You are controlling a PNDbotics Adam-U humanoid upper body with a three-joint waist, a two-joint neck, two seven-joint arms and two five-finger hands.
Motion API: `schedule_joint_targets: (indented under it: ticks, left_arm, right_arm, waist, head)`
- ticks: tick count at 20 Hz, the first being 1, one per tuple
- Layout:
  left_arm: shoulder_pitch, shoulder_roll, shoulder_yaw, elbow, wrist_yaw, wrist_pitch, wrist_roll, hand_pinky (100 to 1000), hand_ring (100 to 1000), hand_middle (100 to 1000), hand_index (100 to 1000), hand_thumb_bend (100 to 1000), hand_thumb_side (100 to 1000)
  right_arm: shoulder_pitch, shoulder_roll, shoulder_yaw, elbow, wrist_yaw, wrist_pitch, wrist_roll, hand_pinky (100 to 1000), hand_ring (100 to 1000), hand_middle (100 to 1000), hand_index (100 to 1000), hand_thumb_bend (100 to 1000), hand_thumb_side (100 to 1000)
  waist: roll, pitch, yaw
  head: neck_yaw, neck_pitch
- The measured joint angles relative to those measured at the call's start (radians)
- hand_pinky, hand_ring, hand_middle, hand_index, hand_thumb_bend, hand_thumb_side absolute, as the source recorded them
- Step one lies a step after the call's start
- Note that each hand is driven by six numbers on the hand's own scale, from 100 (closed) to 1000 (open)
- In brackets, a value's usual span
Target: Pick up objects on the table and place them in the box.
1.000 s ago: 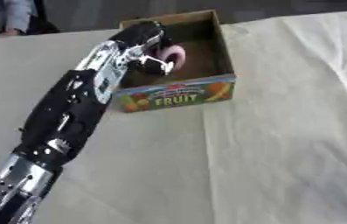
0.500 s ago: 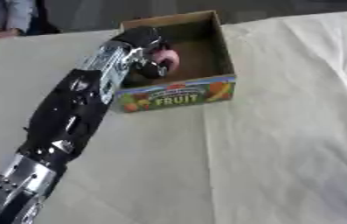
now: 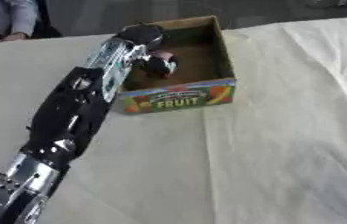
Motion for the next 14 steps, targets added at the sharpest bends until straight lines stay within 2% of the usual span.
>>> schedule_joint_targets:
  ticks: [3,6,10,12,14]
  left_arm:
    - [0.0,0.0,0.002,-0.039,0.033,0.001,-0.013,637,800,770,941,100,628]
    - [0.01,0.006,0.008,-0.125,0.088,0.005,-0.004,604,755,719,910,100,543]
    - [0.077,0.052,0.019,-0.353,0.227,0.031,0.08,568,671,621,847,100,480]
    - [0.134,0.081,0.028,-0.485,0.325,0.053,0.147,554,639,596,841,100,496]
    - [0.2,0.1,0.038,-0.604,0.43,0.074,0.214,543,614,574,837,100,559]
  right_arm:
    - [0.005,0.0,0.0,0.0,-0.004,0.0,0.0,509,613,584,805,100,1000]
    - [0.005,0.0,0.0,0.0,-0.009,-0.001,-0.001,509,613,584,805,100,1000]
    - [0.006,0.0,-0.002,0.0,-0.01,-0.005,-0.005,510,614,584,804,100,1000]
    - [0.006,0.0,-0.007,0.0,-0.01,-0.008,-0.008,510,614,584,803,100,1000]
    - [0.006,0.0,-0.008,0.0,-0.012,-0.012,-0.012,511,615,584,803,100,1000]
  waist:
    - [-0.009,-0.005,0.008]
    - [-0.012,-0.01,0.017]
    - [-0.022,-0.011,0.04]
    - [-0.026,-0.012,0.049]
    - [-0.03,-0.015,0.057]
  head:
    - [0.0,0.008]
    - [-0.001,0.013]
    - [-0.014,0.025]
    - [-0.023,0.03]
    - [-0.031,0.039]
